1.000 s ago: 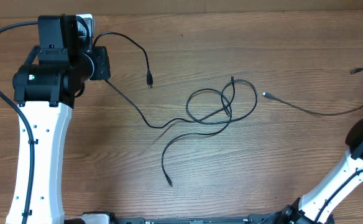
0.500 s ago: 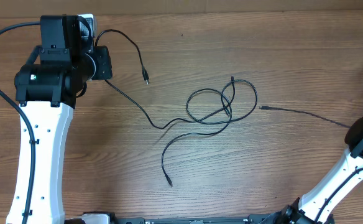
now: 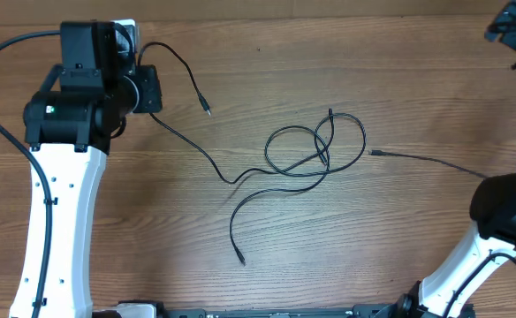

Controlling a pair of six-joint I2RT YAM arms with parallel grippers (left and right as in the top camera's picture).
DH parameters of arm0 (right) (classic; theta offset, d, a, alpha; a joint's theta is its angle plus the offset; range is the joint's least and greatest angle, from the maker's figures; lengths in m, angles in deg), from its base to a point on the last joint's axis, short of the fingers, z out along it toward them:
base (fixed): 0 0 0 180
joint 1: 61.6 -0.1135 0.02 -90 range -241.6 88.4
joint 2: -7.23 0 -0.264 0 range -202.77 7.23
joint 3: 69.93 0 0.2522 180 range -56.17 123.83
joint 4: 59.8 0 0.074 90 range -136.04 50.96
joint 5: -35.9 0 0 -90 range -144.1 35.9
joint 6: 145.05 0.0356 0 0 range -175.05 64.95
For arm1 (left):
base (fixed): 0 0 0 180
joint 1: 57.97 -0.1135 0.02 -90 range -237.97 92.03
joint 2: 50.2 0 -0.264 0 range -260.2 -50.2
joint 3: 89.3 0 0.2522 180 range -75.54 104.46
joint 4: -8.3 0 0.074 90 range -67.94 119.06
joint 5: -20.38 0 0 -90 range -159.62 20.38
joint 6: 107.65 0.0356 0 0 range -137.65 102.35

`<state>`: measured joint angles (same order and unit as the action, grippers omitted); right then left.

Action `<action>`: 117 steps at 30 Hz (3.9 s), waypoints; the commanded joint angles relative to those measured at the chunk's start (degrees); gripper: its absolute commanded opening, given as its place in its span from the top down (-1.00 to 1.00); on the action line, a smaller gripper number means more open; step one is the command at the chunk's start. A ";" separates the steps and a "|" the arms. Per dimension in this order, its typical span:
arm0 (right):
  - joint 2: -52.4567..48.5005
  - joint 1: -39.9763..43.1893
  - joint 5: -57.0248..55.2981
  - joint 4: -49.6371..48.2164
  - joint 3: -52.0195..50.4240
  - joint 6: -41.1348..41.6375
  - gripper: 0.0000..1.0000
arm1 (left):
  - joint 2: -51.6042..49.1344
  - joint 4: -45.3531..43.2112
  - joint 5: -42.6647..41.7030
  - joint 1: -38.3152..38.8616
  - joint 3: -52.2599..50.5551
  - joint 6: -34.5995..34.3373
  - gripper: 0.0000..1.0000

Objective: Untangle cables
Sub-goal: 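Release the cable and bring the right gripper back above the tangle, then lower the right gripper onto the remaining cable knot, then grasp a black cable strand in the knot with the right gripper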

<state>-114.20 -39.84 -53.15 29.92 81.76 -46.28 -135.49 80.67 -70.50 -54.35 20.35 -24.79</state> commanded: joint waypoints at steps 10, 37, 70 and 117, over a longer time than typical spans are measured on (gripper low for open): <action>4.44 -13.38 6.91 14.14 0.85 0.13 -1.00 | 0.70 1.66 0.46 4.13 -0.17 4.96 0.91; 4.59 -33.73 10.34 21.11 -0.37 0.13 -1.00 | 0.68 3.93 13.16 4.57 -0.17 6.91 -0.98; 41.70 -56.11 0.55 -7.63 -68.22 31.76 -1.00 | 0.66 4.87 10.27 7.82 -0.20 8.26 -0.99; 18.40 -59.30 12.61 -36.26 -74.14 87.30 -0.91 | 0.66 4.59 9.79 7.78 -0.20 7.89 -0.99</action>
<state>-96.14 -99.14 -37.43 -6.19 7.82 40.06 -135.49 85.48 -60.19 -46.70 20.35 -17.47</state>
